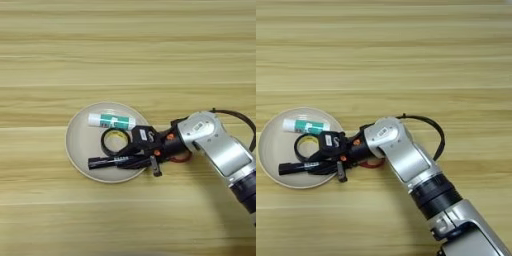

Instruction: Move the objects on the table

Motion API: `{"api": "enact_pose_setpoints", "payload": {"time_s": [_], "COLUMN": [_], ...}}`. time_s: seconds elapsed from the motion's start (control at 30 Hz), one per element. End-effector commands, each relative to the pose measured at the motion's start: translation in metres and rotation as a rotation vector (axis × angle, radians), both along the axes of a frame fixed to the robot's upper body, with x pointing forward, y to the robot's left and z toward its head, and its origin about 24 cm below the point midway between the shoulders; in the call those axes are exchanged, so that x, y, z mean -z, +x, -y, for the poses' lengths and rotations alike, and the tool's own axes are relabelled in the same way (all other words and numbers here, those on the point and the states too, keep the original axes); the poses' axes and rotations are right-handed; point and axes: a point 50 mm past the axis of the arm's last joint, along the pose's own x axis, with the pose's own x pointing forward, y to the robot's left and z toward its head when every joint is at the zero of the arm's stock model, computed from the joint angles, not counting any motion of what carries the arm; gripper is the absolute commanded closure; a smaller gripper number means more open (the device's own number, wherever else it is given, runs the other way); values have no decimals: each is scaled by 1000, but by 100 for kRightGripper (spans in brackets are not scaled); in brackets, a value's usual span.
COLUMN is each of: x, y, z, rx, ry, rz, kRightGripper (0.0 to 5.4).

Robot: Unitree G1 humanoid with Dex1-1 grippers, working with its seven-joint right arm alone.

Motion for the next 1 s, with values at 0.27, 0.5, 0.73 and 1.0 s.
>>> {"api": "enact_pose_setpoints", "payload": {"time_s": [0.27, 0.5, 0.73, 1.0], "x": [-22, -23, -29, -52], "y": [13, 13, 17, 23], "z": [0, 0, -1, -2], "rx": [-4, -7, 1, 37], "ry": [6, 11, 32, 124], "rz": [117, 124, 147, 214], "kRightGripper": [447, 396, 319, 232]}}
